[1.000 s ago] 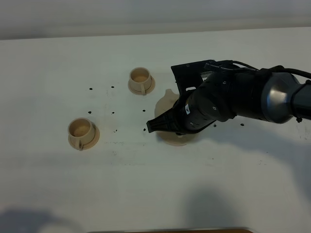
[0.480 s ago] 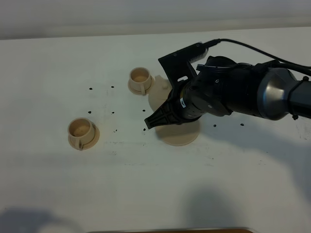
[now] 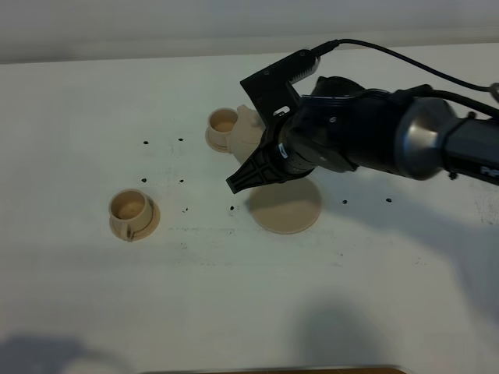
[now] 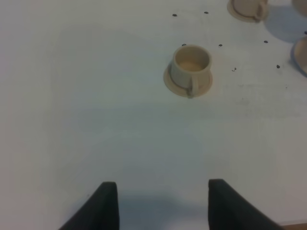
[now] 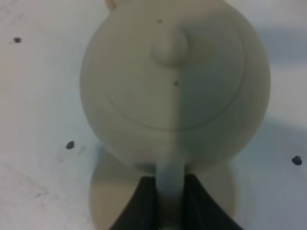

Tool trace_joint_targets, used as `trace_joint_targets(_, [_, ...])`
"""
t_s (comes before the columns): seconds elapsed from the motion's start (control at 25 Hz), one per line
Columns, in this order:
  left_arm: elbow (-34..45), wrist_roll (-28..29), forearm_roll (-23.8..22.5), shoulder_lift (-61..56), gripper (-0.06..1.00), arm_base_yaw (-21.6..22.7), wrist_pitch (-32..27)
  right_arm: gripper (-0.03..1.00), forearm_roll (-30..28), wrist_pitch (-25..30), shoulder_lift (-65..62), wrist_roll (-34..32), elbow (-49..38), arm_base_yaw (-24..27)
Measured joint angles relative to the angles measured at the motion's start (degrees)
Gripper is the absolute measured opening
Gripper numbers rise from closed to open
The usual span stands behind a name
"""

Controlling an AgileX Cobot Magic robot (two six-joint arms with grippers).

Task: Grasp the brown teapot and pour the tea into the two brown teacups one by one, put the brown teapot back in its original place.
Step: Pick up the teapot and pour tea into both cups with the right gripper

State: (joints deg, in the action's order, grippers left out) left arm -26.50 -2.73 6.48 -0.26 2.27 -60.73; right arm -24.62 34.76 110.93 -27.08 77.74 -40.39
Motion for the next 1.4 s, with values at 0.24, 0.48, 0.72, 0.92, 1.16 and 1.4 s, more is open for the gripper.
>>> trace_joint_targets(0.24, [0.0,0.0,0.0,0.0,0.49,0.0,0.0,0.09,-0.9,0.9,1.8,1.4,2.0,0.6])
trace_joint_targets(0.48, [0.0,0.0,0.0,0.0,0.49,0.0,0.0,0.09,-3.2,1.2,2.9,2.3,2.3,1.1])
trace_joint_targets(0.72, [0.0,-0.1,0.0,0.0,0.49,0.0,0.0,0.09,-5.1,0.6,3.5,2.8,2.4,1.1])
trace_joint_targets(0.92, [0.0,-0.1,0.0,0.0,0.49,0.0,0.0,0.09,-7.3,0.4,3.5,2.9,2.4,1.1])
trace_joint_targets(1.16, [0.0,-0.1,0.0,0.0,0.49,0.0,0.0,0.09,-8.2,0.3,5.0,2.9,4.6,1.6])
trace_joint_targets(1.4, [0.0,-0.1,0.0,0.0,0.49,0.0,0.0,0.09,-9.0,0.7,5.9,3.9,6.2,1.6])
